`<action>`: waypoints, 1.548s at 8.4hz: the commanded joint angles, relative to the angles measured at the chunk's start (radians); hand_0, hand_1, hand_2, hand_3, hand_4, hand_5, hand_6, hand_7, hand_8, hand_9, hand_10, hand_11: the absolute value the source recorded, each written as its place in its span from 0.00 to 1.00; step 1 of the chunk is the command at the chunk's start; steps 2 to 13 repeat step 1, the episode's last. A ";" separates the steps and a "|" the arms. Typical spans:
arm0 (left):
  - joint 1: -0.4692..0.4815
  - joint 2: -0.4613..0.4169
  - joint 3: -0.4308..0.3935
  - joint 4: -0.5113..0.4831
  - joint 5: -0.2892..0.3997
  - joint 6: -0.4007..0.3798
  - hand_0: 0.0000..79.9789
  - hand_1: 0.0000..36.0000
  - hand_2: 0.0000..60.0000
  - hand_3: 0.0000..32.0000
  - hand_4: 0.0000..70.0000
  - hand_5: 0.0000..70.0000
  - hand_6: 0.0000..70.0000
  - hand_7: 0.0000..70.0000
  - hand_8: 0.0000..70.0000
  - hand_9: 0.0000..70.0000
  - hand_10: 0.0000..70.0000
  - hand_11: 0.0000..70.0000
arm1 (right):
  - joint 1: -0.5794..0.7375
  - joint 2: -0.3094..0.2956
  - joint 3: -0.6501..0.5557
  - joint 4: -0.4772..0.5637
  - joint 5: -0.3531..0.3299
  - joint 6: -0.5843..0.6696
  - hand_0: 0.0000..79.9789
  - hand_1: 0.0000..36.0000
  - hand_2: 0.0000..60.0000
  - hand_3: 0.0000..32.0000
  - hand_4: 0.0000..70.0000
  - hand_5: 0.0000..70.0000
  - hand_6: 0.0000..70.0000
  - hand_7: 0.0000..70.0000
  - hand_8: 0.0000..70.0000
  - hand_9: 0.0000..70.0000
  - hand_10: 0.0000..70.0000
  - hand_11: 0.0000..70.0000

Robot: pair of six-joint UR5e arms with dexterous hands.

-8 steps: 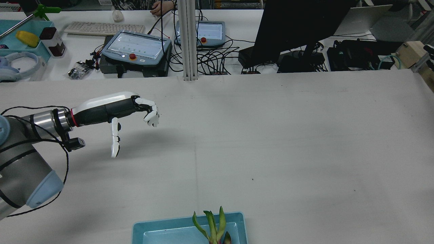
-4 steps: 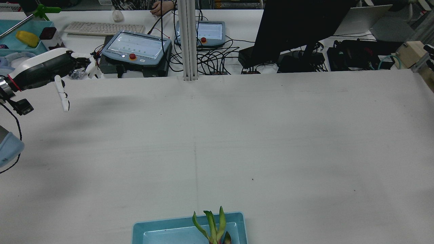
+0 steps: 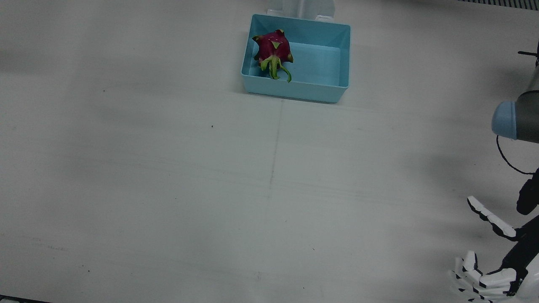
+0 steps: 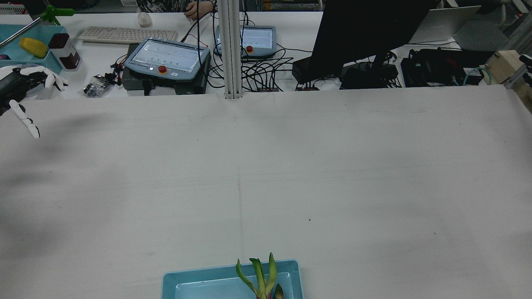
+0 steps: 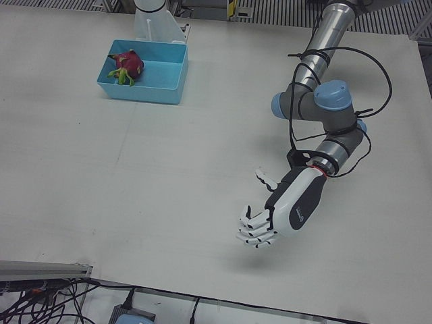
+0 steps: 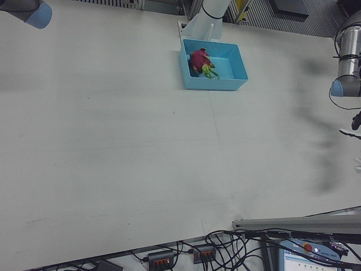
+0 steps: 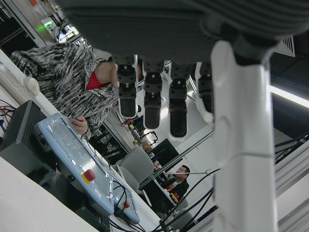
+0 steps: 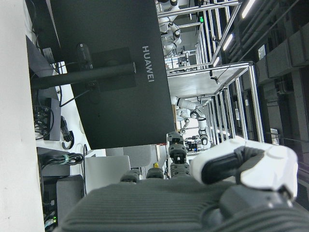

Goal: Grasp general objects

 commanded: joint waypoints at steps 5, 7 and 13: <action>0.002 0.106 0.016 -0.082 -0.096 -0.019 0.65 0.59 0.60 0.00 0.23 0.94 0.50 0.60 0.37 0.40 0.25 0.39 | 0.000 0.002 -0.001 -0.001 0.000 0.000 0.00 0.00 0.00 0.00 0.00 0.00 0.00 0.00 0.00 0.00 0.00 0.00; 0.002 0.106 0.016 -0.082 -0.096 -0.019 0.65 0.59 0.60 0.00 0.23 0.94 0.50 0.60 0.37 0.40 0.25 0.39 | 0.000 0.002 -0.001 -0.001 0.000 0.000 0.00 0.00 0.00 0.00 0.00 0.00 0.00 0.00 0.00 0.00 0.00 0.00; 0.002 0.106 0.016 -0.082 -0.096 -0.019 0.65 0.59 0.60 0.00 0.23 0.94 0.50 0.60 0.37 0.40 0.25 0.39 | 0.000 0.002 -0.001 -0.001 0.000 0.000 0.00 0.00 0.00 0.00 0.00 0.00 0.00 0.00 0.00 0.00 0.00 0.00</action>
